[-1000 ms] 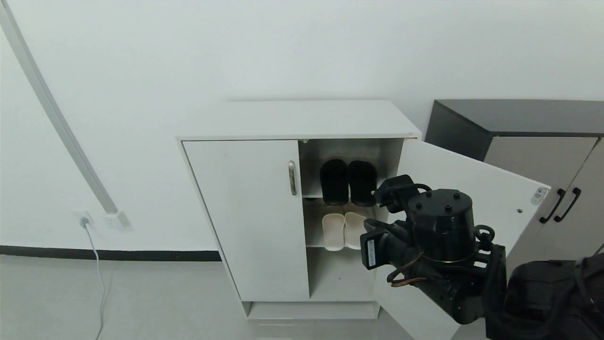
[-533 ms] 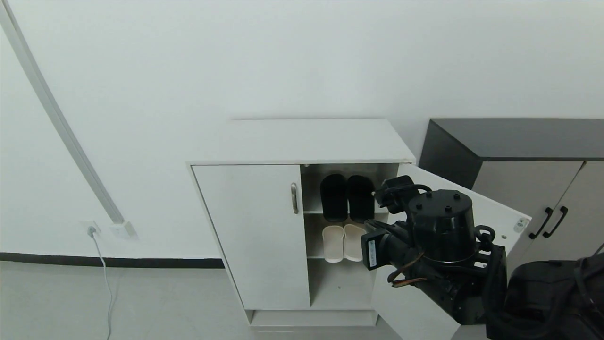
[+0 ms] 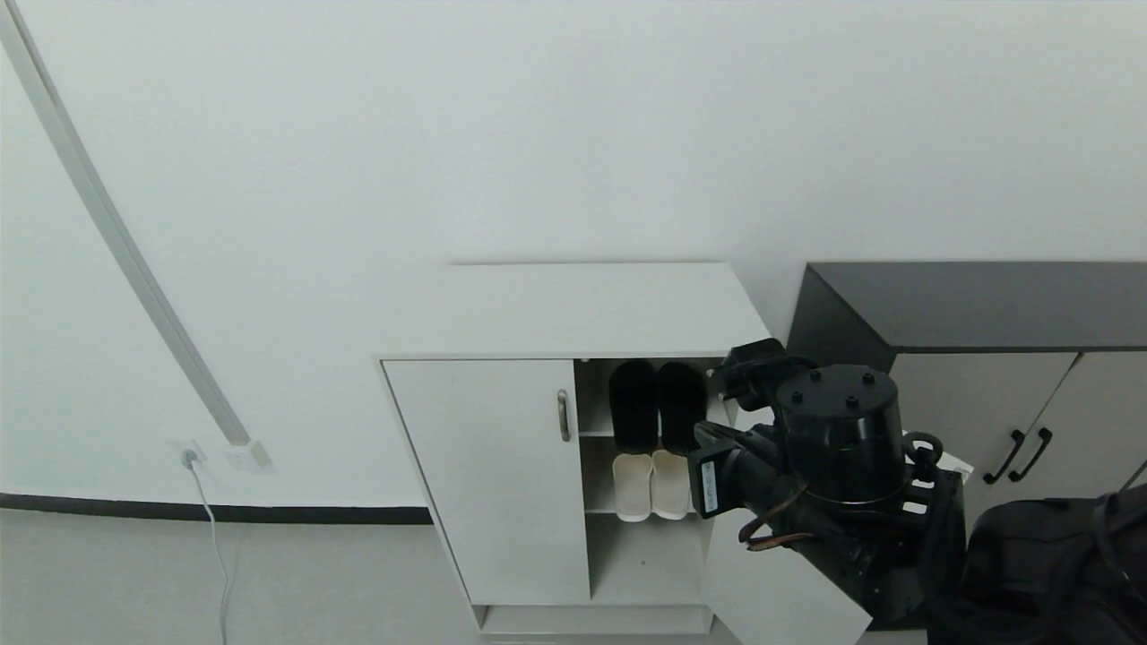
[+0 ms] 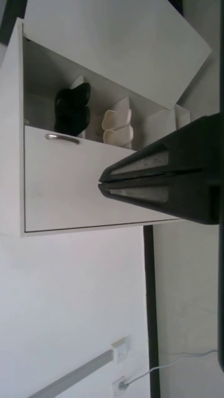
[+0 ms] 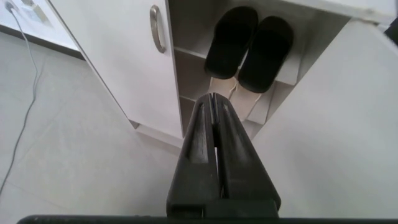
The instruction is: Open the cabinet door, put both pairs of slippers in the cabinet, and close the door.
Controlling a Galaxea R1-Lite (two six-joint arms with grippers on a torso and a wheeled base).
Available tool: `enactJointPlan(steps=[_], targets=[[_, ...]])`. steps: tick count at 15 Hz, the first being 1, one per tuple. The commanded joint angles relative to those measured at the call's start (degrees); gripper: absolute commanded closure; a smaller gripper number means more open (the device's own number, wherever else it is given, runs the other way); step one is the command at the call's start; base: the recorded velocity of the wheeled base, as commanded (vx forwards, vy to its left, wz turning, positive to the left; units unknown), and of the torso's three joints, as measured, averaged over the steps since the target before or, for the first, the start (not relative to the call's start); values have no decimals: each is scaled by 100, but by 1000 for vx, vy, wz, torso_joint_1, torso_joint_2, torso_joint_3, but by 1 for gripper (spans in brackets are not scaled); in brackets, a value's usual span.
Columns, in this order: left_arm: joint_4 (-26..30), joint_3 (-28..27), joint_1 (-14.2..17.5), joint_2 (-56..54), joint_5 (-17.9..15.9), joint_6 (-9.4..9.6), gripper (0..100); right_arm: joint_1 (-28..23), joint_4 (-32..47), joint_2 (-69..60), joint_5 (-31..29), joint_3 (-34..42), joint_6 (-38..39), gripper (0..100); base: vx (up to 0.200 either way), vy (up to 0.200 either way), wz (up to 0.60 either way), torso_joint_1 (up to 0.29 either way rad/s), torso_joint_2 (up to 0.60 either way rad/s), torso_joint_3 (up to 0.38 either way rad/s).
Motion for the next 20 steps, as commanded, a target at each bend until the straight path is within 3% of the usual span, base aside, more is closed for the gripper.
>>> enactJointPlan(steps=[1, 4, 10, 18, 20], targets=[[0, 1, 1, 7, 1, -2, 100, 1, 0, -11, 2, 27, -3, 100, 0, 0, 0, 266, -613, -349], [0, 1, 1, 7, 1, -2, 100, 1, -62, -46, 37, 124, -29, 100, 0, 0, 0, 207, -473, -256], [0, 1, 1, 7, 1, -2, 100, 1, -115, -46, 28, 185, -91, 100, 0, 0, 0, 6, -9, -10], [0, 1, 1, 7, 1, -20, 100, -7, -123, -55, 11, 203, -135, 100, 0, 0, -600, 4, 1, 1], [0, 1, 1, 7, 9, -28, 100, -16, -123, -55, 2, 203, -135, 100, 0, 0, 0, 0, 0, 0]])
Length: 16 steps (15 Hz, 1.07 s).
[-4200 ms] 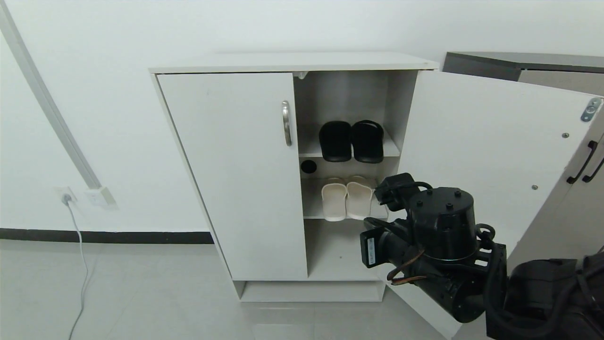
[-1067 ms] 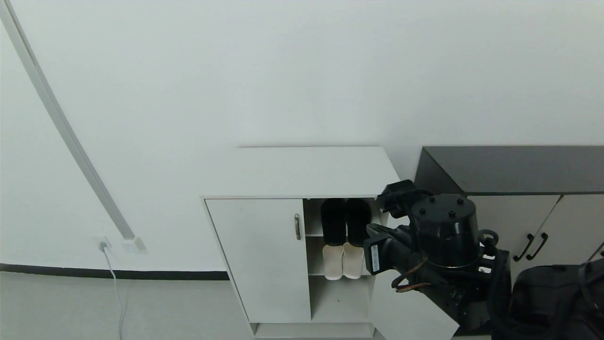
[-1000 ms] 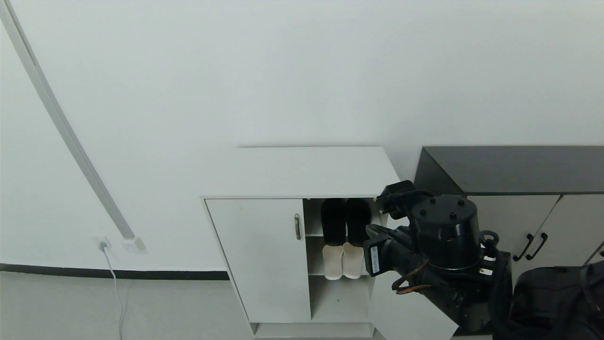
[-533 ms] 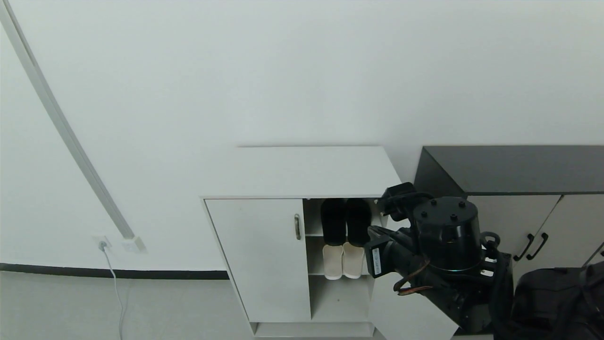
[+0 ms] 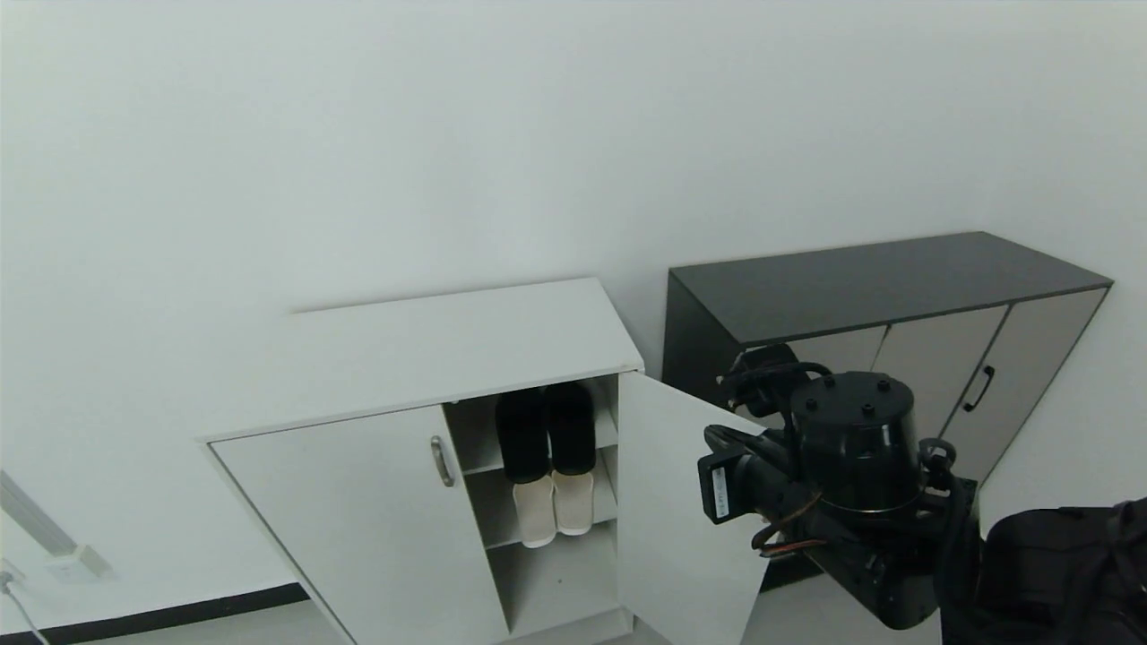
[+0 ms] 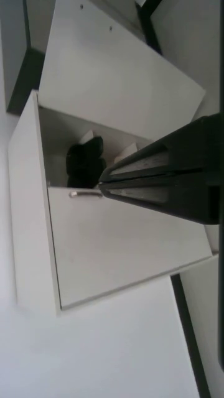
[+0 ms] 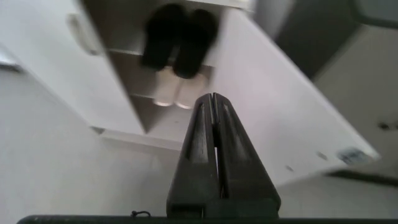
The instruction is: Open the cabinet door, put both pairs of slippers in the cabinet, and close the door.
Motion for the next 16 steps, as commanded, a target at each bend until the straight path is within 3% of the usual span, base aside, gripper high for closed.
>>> enactJointPlan(steps=[1, 5, 10, 14, 16], targets=[[-7, -1, 2, 7, 3, -4, 100, 17, 2, 4, 3, -3, -1, 100, 0, 0, 0, 0, 0, 0], [-7, -1, 2, 7, 21, -4, 100, 8, -121, 4, -6, 41, -80, 100, 0, 0, 0, 0, 0, 0], [-7, -1, 2, 7, 3, -4, 100, 8, -253, 39, 3, 102, -133, 100, -200, 0, 0, 5, 1, 0], [-7, -1, 2, 7, 3, 5, 100, -352, -270, 241, 12, -38, -203, 100, -50, 0, 0, -3, -1, -1], [-7, -1, 2, 7, 3, 14, 100, -809, -138, 399, 65, -574, -212, 100, 0, 0, 0, 0, 0, 0]])
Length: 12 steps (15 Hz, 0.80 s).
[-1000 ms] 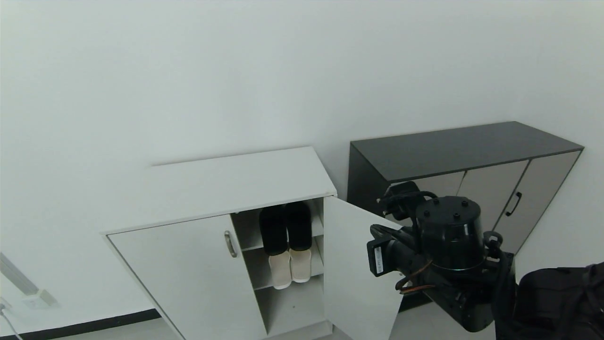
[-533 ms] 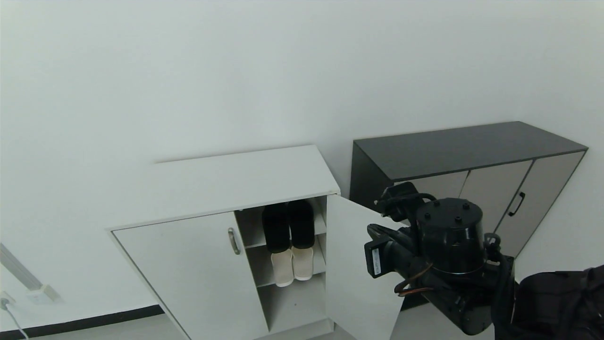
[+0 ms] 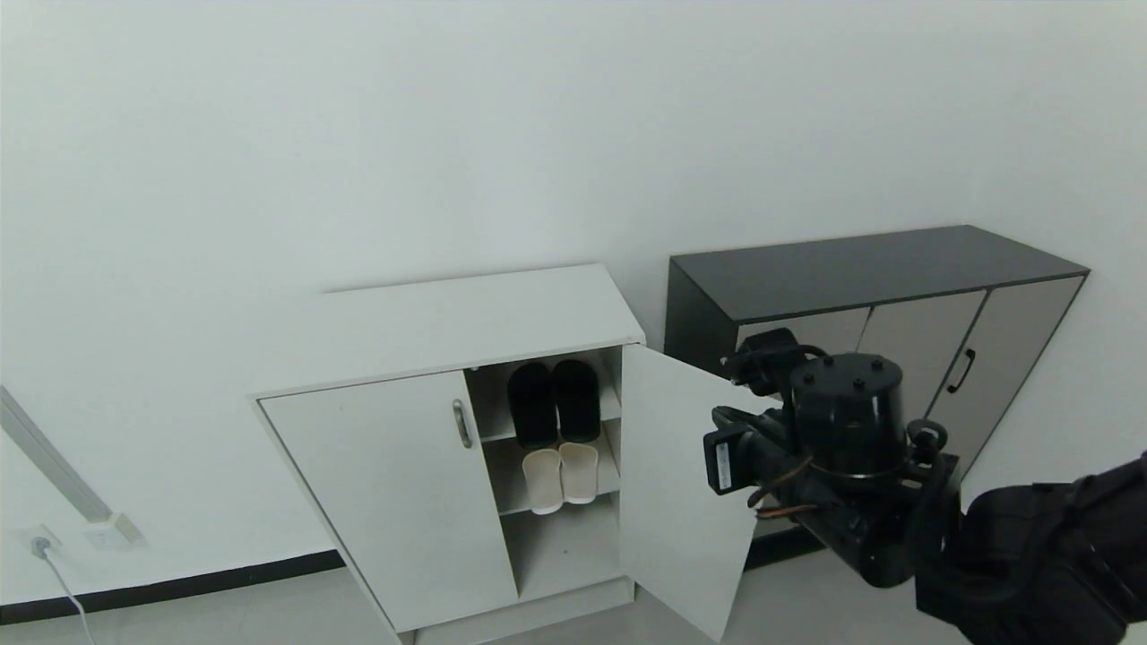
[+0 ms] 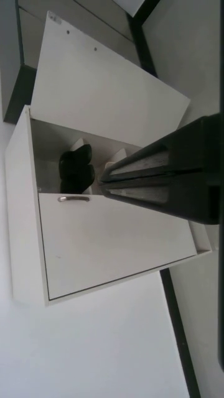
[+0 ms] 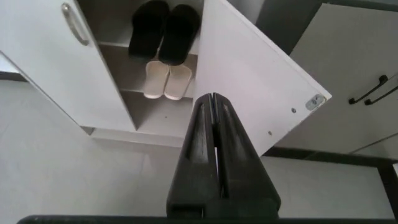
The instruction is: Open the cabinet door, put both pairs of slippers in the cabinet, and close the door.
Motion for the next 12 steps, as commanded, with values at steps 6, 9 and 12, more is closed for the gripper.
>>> enactJointPlan(steps=[6, 9, 12], targets=[[-2, -1, 2, 7, 7, -20, 100, -1465, 1753, 639, 873, -2302, 4, 100, 0, 0, 0, 0, 0, 0], [-2, -1, 2, 7, 7, -20, 100, -1817, 1920, 1220, 1102, -2918, 31, 100, 0, 0, 0, 0, 0, 0], [-2, -1, 2, 7, 7, -20, 100, -2098, 1911, 1826, 1260, -3304, 48, 100, 0, 0, 0, 0, 0, 0]])
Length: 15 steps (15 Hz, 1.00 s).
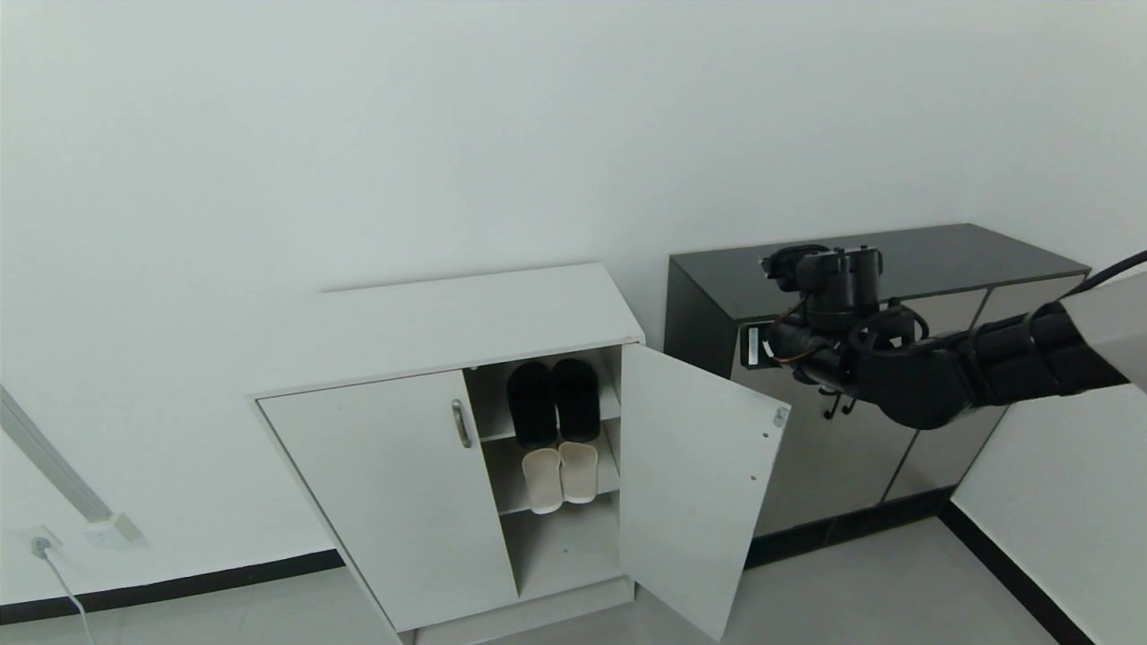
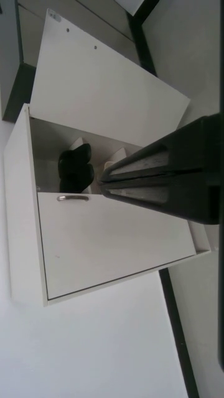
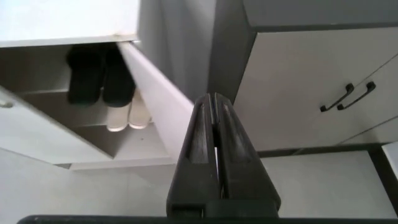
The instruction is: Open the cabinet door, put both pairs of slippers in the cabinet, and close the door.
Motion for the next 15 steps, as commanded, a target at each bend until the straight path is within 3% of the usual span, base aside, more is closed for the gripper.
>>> enactJointPlan(steps=[1, 15], targets=[[0, 1, -1, 7, 1, -2, 100, -194, -10, 535, 51, -232, 8, 100, 0, 0, 0, 0, 0, 0], [0, 1, -1, 7, 1, -2, 100, -308, -1, 1220, 175, -399, 8, 100, 0, 0, 0, 0, 0, 0]])
